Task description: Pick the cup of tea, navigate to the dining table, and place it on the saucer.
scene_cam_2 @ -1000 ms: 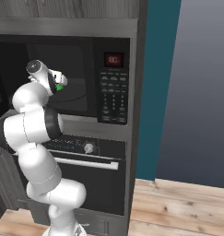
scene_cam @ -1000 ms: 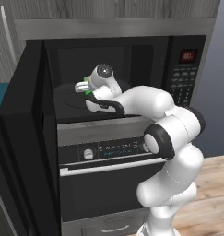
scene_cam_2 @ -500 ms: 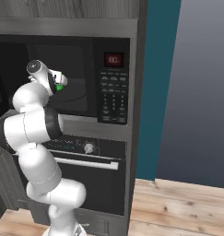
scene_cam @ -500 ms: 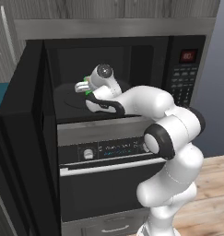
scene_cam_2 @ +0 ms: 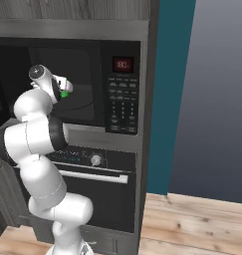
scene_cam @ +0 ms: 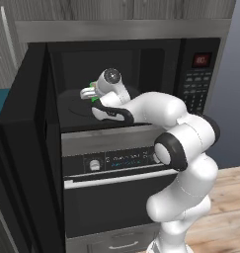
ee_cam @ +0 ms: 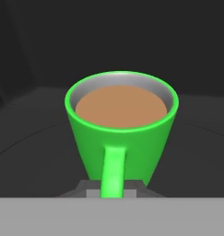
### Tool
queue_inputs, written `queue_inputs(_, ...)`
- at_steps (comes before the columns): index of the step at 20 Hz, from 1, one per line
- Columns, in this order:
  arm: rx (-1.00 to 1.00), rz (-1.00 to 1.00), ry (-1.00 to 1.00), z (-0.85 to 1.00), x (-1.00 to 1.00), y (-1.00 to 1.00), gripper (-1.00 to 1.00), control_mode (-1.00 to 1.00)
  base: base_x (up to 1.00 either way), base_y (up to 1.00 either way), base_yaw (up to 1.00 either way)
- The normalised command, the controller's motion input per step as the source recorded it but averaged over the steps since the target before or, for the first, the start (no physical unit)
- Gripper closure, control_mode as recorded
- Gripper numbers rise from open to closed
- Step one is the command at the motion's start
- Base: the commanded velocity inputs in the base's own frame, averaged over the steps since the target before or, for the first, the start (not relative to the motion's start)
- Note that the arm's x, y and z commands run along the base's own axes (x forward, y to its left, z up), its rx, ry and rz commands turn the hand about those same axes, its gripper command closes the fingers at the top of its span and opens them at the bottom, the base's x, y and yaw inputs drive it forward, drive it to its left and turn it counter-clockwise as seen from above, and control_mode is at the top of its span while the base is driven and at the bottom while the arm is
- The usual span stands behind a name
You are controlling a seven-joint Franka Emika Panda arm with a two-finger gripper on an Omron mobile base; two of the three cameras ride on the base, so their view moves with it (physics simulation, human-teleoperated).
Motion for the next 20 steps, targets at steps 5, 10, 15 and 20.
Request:
queue_inputs(5,0.00,0.00,-0.02,0.00,-0.28,0.00,1.00,-1.00,0.00,0.00,0.00)
queue_inputs(10,0.00,0.00,-0.02,0.03,-0.84,0.00,1.00,-1.00,0.00,0.00,0.00)
queue_inputs(15,0.01,0.00,0.00,0.16,-0.96,-0.07,1.00,-1.00,0.00,0.00,0.00)
queue_inputs(20,0.01,0.00,0.00,0.36,-1.00,-0.15,1.00,-1.00,0.00,0.00,0.00)
